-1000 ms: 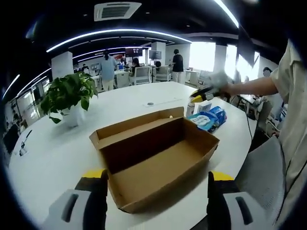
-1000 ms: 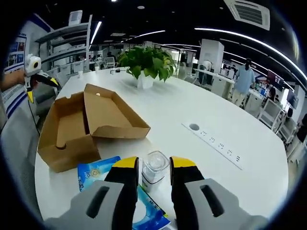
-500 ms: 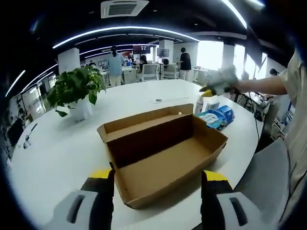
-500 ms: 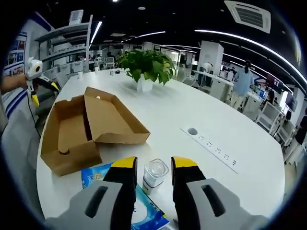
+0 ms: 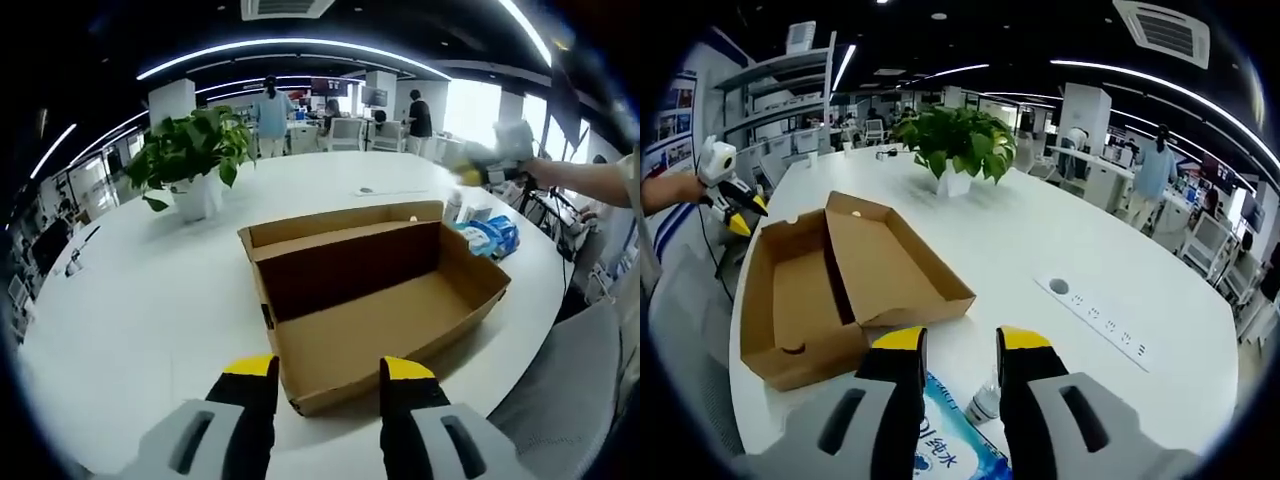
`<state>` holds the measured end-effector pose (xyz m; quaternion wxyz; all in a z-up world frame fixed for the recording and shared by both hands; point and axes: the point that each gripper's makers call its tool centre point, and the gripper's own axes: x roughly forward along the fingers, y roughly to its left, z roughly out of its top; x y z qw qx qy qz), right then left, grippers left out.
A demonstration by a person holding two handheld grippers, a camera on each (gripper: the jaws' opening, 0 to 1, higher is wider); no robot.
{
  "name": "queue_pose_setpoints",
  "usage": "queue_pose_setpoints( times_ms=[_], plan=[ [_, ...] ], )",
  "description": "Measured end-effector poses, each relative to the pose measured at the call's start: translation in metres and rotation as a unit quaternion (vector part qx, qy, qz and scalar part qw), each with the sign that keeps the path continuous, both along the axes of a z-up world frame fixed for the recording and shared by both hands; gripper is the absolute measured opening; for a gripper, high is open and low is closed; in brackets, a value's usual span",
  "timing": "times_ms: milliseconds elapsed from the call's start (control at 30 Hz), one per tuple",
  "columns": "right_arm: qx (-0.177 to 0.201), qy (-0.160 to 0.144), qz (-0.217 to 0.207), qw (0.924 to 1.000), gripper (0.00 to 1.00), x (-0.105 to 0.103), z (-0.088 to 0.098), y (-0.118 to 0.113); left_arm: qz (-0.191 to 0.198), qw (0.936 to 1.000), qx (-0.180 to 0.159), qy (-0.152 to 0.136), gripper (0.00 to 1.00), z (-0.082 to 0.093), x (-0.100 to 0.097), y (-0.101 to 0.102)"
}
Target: Operate the shoe box by opening the lid, removing the specified soft item, and placing it in the target area until the item is outside and the box remains undamaged.
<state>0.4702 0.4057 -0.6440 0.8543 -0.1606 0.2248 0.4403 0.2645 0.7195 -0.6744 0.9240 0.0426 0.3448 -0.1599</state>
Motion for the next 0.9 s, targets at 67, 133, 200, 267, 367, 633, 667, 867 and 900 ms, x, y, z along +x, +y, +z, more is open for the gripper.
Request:
queue_pose_setpoints(
  times_ms=[67,133,200,267,367,633,667,867,900],
  plan=[
    [0.001,0.006,0.002,1.0000,0.24,-0.001,-0.001,0.005,0.003,1.0000,0.001,0.005,0.37,-0.003,0.000,0.002],
    [0.003,0.013,0.004,0.9999,0.24,-0.004,-0.003,0.011,0.012,0.9999,-0.001,0.009,0.35,-0.005,0.000,0.006],
    [0.004,0.018,0.005,0.9998,0.24,-0.005,-0.005,0.015,0.019,0.9997,-0.005,0.011,0.35,-0.007,0.000,0.009],
    [0.008,0.028,0.005,0.9996,0.24,-0.008,-0.007,0.020,0.030,0.9994,-0.011,0.014,0.33,-0.009,0.001,0.011],
    [0.008,0.038,0.011,0.9992,0.24,-0.015,-0.011,0.029,0.044,0.9987,-0.014,0.020,0.29,-0.012,0.001,0.017],
    [0.016,0.056,0.016,0.9981,0.24,-0.024,-0.020,0.048,0.073,0.9965,-0.025,0.032,0.24,-0.020,0.000,0.028],
    [0.017,0.058,0.015,0.9980,0.23,-0.024,-0.020,0.050,0.076,0.9961,-0.028,0.034,0.23,-0.020,0.000,0.028],
    [0.013,0.077,0.006,0.9970,0.21,-0.026,-0.031,0.058,0.101,0.9927,-0.045,0.048,0.15,-0.025,0.002,0.032],
    [0.011,0.078,0.005,0.9968,0.21,-0.026,-0.033,0.059,0.105,0.9922,-0.047,0.049,0.14,-0.026,0.003,0.033]
  ],
)
